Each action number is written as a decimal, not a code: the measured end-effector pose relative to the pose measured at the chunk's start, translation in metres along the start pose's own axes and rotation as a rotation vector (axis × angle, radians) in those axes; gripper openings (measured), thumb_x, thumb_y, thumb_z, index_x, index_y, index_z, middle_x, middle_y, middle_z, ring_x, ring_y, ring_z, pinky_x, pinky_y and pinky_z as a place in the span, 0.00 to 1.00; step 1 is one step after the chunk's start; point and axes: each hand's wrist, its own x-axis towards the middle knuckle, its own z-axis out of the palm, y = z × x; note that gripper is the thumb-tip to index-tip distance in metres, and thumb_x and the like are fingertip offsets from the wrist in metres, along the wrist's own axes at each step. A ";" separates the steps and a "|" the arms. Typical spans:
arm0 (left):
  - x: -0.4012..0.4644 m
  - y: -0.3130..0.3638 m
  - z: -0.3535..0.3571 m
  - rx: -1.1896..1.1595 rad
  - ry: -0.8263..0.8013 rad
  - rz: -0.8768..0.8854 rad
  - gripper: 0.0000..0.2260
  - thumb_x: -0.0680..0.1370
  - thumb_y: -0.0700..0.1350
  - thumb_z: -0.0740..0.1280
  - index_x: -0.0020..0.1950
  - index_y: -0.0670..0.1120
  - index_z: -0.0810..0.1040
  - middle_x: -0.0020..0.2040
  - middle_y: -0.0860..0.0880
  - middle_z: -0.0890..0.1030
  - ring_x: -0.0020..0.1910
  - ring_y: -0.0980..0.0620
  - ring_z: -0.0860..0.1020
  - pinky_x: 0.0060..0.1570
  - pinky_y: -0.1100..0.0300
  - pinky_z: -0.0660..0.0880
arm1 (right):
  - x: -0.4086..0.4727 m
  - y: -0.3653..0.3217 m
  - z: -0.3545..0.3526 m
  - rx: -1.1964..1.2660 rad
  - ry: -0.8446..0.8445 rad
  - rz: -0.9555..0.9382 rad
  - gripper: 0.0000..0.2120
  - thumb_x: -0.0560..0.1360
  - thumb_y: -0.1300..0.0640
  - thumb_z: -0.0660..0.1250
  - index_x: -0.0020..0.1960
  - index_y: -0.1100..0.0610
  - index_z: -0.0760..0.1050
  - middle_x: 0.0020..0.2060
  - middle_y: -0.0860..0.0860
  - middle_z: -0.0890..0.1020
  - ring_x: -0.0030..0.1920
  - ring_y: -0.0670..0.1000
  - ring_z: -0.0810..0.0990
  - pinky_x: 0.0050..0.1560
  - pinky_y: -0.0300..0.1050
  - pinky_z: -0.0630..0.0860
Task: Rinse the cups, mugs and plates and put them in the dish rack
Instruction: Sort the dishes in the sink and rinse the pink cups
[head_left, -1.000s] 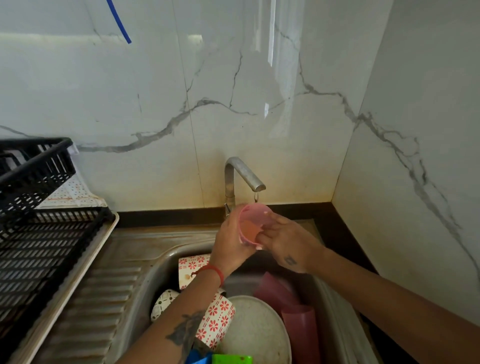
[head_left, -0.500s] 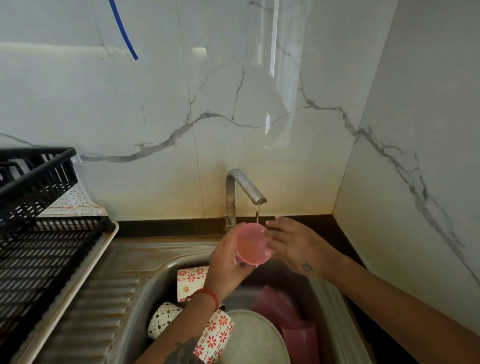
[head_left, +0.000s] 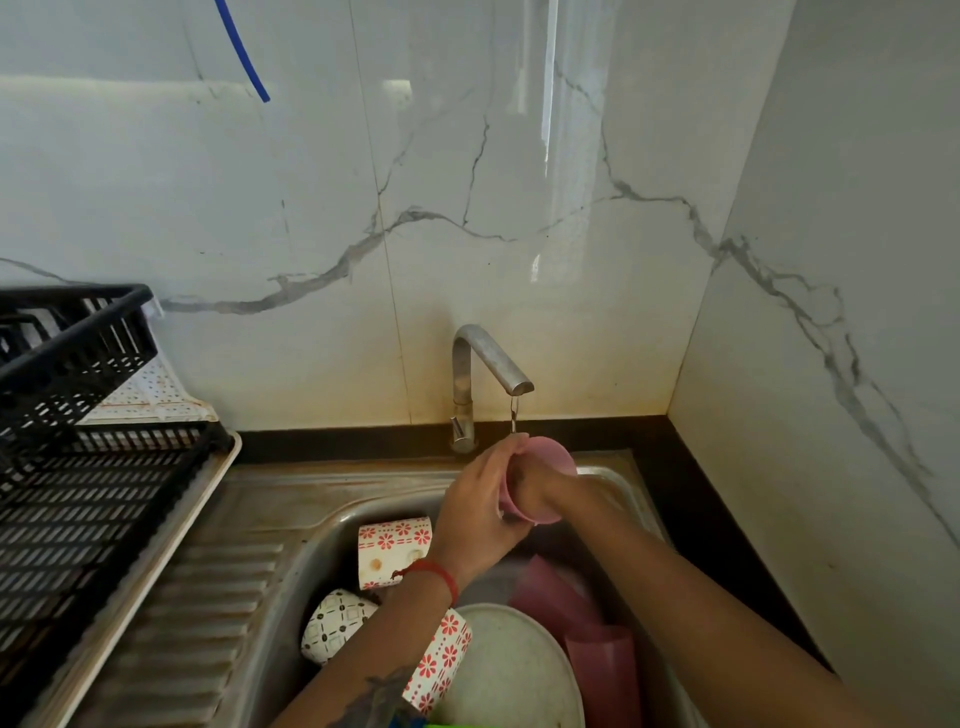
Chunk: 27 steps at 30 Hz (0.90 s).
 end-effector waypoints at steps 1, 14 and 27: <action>-0.002 -0.001 0.000 0.018 0.005 0.017 0.39 0.66 0.48 0.79 0.73 0.53 0.64 0.68 0.51 0.73 0.65 0.53 0.72 0.59 0.65 0.71 | -0.001 0.001 0.003 0.055 -0.020 -0.032 0.19 0.80 0.63 0.58 0.70 0.64 0.63 0.65 0.62 0.71 0.67 0.62 0.69 0.67 0.51 0.64; -0.004 0.000 0.003 0.080 -0.071 -0.011 0.39 0.67 0.49 0.78 0.74 0.56 0.62 0.69 0.54 0.72 0.67 0.53 0.70 0.63 0.61 0.70 | -0.011 0.003 0.009 0.055 0.063 0.045 0.12 0.79 0.61 0.61 0.61 0.62 0.74 0.57 0.58 0.79 0.59 0.57 0.77 0.60 0.49 0.71; -0.001 -0.013 -0.002 0.048 -0.092 -0.007 0.38 0.69 0.48 0.76 0.74 0.56 0.61 0.70 0.53 0.71 0.66 0.56 0.70 0.59 0.76 0.62 | -0.031 0.009 0.038 0.829 0.269 -0.040 0.14 0.81 0.60 0.56 0.63 0.64 0.73 0.52 0.58 0.79 0.57 0.56 0.76 0.52 0.32 0.71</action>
